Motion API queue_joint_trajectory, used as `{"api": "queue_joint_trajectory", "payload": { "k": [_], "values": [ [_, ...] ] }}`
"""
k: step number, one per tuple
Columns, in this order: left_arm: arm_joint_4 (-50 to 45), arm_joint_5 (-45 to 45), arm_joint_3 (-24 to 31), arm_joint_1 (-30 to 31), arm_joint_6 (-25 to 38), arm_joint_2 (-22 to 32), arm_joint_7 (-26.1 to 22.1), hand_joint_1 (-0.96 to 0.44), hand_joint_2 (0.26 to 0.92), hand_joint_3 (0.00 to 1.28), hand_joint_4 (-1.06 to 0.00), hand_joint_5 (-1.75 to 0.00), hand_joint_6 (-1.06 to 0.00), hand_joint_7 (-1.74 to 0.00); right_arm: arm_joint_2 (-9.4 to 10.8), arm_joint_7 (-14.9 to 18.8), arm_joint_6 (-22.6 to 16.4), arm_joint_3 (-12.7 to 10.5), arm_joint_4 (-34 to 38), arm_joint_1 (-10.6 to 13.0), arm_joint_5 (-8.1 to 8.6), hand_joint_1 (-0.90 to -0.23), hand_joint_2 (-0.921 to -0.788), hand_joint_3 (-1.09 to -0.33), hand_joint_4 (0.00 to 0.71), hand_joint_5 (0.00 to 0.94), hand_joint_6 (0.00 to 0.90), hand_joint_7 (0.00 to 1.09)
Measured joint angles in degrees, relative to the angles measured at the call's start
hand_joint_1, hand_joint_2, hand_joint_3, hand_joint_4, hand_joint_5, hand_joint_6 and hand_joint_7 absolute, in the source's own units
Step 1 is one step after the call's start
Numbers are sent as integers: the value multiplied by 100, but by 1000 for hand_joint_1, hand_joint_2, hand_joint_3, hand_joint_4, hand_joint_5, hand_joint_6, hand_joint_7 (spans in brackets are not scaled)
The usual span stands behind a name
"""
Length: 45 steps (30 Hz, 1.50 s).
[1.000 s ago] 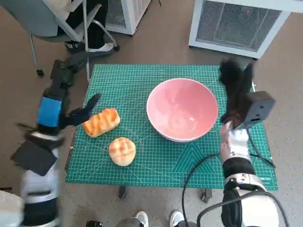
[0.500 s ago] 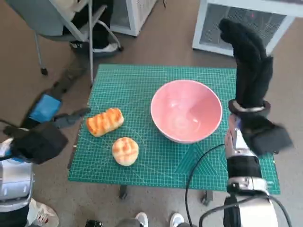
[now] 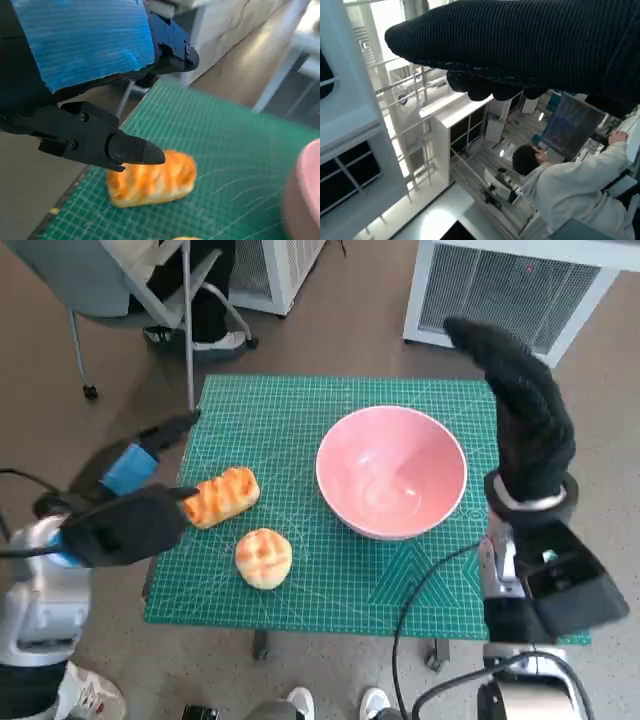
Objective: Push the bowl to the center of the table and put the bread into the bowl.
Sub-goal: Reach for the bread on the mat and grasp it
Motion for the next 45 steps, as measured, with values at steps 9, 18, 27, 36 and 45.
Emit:
{"api": "queue_joint_trajectory", "payload": {
  "k": [9, 18, 27, 36, 45],
  "values": [
    [587, 257, -550, -277, 17, -192, -95, -318, 921, 77, -237, 0, -333, -9, 7, -190, 124, -1, -116, 106, -221, -575, -921, -738, 289, 12, 58, 678],
    [1206, 267, -750, -406, -270, -335, -86, -343, 921, 83, -229, 0, -325, -2, 6, -292, 127, 0, -117, 111, -324, -575, -921, -739, 288, 10, 53, 686],
    [2007, 269, -899, -563, -554, -612, 101, -365, 921, 98, -222, 0, -317, 0, 13, -314, 174, 13, -111, 117, -316, -573, -921, -738, 294, 12, 48, 694],
    [3006, 266, -1004, -868, -833, -924, 364, -320, 921, 114, -303, -40, -349, -18, 45, -314, 228, 53, -170, 189, -306, -577, -921, -738, 296, 12, 43, 701],
    [4150, 198, -964, -1349, -1272, -1134, 793, -138, 921, 104, -576, -619, -585, -240, 53, -317, 242, 71, -214, 251, -312, -576, -921, -739, 292, 9, 31, 708]
  ]
}}
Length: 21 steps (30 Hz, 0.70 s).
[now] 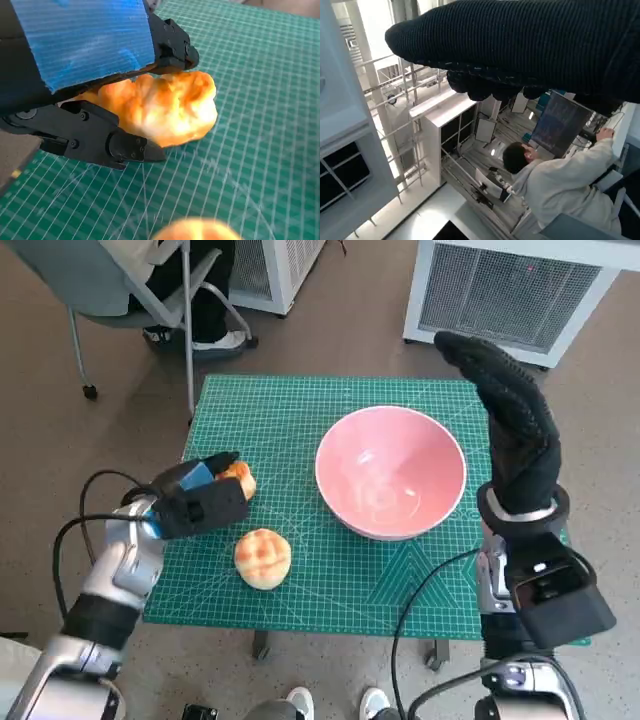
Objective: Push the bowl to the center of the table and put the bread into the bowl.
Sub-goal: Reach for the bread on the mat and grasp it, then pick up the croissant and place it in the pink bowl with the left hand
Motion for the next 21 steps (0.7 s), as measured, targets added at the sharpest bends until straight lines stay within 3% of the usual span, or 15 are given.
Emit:
{"api": "queue_joint_trajectory", "payload": {
  "k": [2, 3, 6, 12, 21],
  "values": [
    [137, -27, 35, -39, -130, -27, 97, 101, 921, 146, -562, -982, -562, -431, 0, -4, 0, -1, 0, 3, 0, -574, -921, -740, 292, 8, 29, 709],
    [173, -36, 53, -46, -178, -34, 141, 64, 921, 153, -597, -1087, -520, -732, 0, -5, 0, 0, 0, 4, 0, -572, -921, -741, 291, 8, 26, 710],
    [215, -87, 144, -34, -381, -39, 274, 21, 921, 154, -638, -1203, -483, -1090, -1, -5, -5, -1, 1, 5, 1, -570, -921, -742, 291, 7, 23, 713],
    [-160, -301, 347, 149, -583, -37, 300, 3, 921, 136, -649, -1249, -514, -1216, -6, -5, -6, -3, 3, 8, 1, -561, -921, -744, 290, 7, 18, 720],
    [-1551, -475, 783, 332, -556, -33, 311, 3, 921, 112, -657, -1254, -561, -1177, -9, -5, -1, -1, 1, 12, 1, -551, -921, -748, 288, 5, 12, 728]
  ]
}}
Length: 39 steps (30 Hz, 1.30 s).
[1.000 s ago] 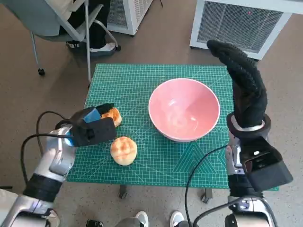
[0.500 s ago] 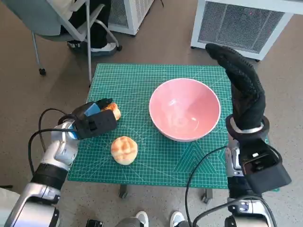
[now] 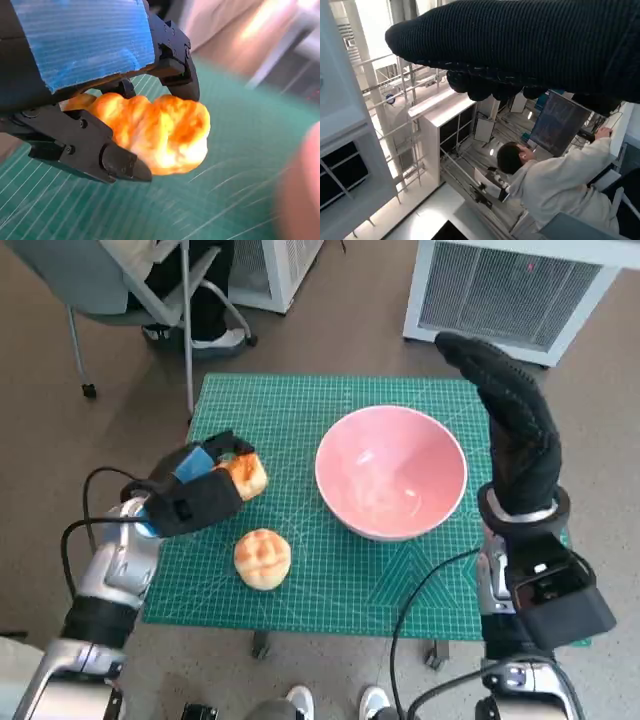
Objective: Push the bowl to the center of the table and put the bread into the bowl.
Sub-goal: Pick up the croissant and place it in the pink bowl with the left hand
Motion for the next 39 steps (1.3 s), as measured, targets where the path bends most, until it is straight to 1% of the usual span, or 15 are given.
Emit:
{"api": "queue_joint_trajectory", "payload": {
  "k": [4, 8, 12, 18, 22, 28, 33, 36, 39],
  "values": [
    [-735, 14, 217, -26, 42, -19, 187, 3, 921, 77, -689, -1207, -607, -1142, 1, 0, 1, 1, 0, 4, 3, -549, -921, -748, 288, 5, 10, 730],
    [-1261, 109, 327, -158, 53, -100, 471, 3, 918, 36, -735, -1143, -662, -1101, 2, 0, 1, 0, -1, 7, 3, -548, -921, -748, 288, 4, 8, 733],
    [-1596, 280, 332, -318, 15, -192, 746, 2, 912, 14, -773, -1095, -696, -1074, 1, 0, 1, 0, -13, 16, 5, -552, -921, -747, 287, 4, 7, 735],
    [-1930, 362, 275, -509, -188, -412, 992, 1, 908, 5, -807, -1049, -702, -1077, -1, -8, 1, -2, -75, 64, -5, -558, -921, -744, 284, 2, 6, 738],
    [-2088, 346, 128, -563, -456, -607, 1003, 1, 907, 4, -819, -1020, -693, -1102, -5, -41, 1, -9, -110, 73, -14, -558, -921, -744, 281, 1, 5, 739],
    [-2030, 241, -230, -646, -930, -892, 819, 1, 908, 4, -831, -990, -679, -1131, -9, -102, -4, -22, -129, 78, -100, -561, -921, -744, 280, 0, 1, 740],
    [-1770, 283, -530, -753, -1181, -1108, 713, 1, 919, 21, -771, -1044, -653, -1167, -19, -115, -17, -31, -126, 81, -109, -562, -921, -743, 280, 0, -1, 739],
    [-1551, 340, -709, -825, -1211, -1239, 643, 1, 920, 46, -723, -1094, -638, -1187, -35, -136, -16, -43, -135, 89, -112, -553, -921, -744, 282, 1, 0, 738],
    [-1251, 444, -880, -922, -1208, -1390, 601, 1, 920, 60, -702, -1119, -625, -1197, -50, -168, 8, -62, -199, 116, -120, -550, -921, -747, 285, 3, 1, 736]
  ]
}}
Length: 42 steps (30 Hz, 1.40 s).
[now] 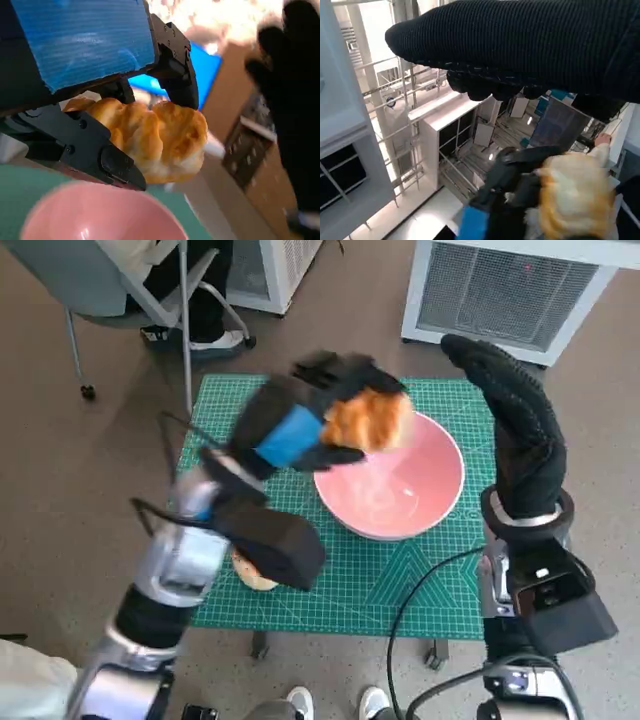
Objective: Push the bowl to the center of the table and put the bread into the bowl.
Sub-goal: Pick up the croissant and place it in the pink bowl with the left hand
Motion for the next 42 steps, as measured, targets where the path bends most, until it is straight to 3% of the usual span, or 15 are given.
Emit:
{"api": "queue_joint_trajectory", "payload": {
  "k": [7, 10, 11, 13, 16, 19, 27, 32, 42],
  "values": [
    [750, 229, -259, -168, 11, -263, -5, 1, 921, 76, -699, -1167, -597, -1182, -13, -72, 92, -21, -190, 112, -11, -551, -921, -748, 289, 5, 4, 732],
    [960, 265, -312, -190, 2, -304, -28, 0, 921, 160, -602, -1279, -503, -1263, -16, -80, 121, -26, -255, 181, -15, -553, -921, -747, 290, 5, 5, 731],
    [1024, 263, -335, -200, -5, -302, -82, -49, 910, 138, -476, -965, -397, -996, -20, -83, 128, -33, -269, 198, -15, -554, -921, -747, 290, 5, 5, 730],
    [1119, 260, -399, -232, -13, -264, -307, -140, 916, 68, -393, -433, -352, -523, -32, -92, 133, -42, -287, 218, -15, -557, -921, -746, 290, 5, 6, 728],
    [1282, 215, -492, -294, -121, -169, -746, -284, 919, 32, -282, -145, -308, -251, -50, -104, 140, -58, -307, 228, -15, -559, -921, -744, 291, 5, 8, 727],
    [1435, 219, -591, -389, -289, -30, -1123, -389, 920, 32, -205, -48, -282, -147, -77, -113, 157, -66, -328, 236, -15, -560, -921, -743, 291, 5, 9, 725],
    [1473, 220, -597, -534, -467, 245, -1501, -488, 921, 67, -95, -2, -236, -55, -132, -156, 176, -80, -350, 261, -18, -569, -921, -740, 291, 4, 11, 719],
    [1168, -109, -330, -339, -818, 514, -1612, -475, 921, 61, -184, -41, -302, -80, -125, -183, 195, -60, -381, 265, -110, -556, -921, -743, 291, 4, 11, 716],
    [133, -985, 715, 430, -1446, 1450, -1793, -408, 914, 18, -312, -70, -435, -156, -146, -229, 236, -76, -433, 299, -166, -548, -921, -744, 291, 3, 12, 708]
  ]
}}
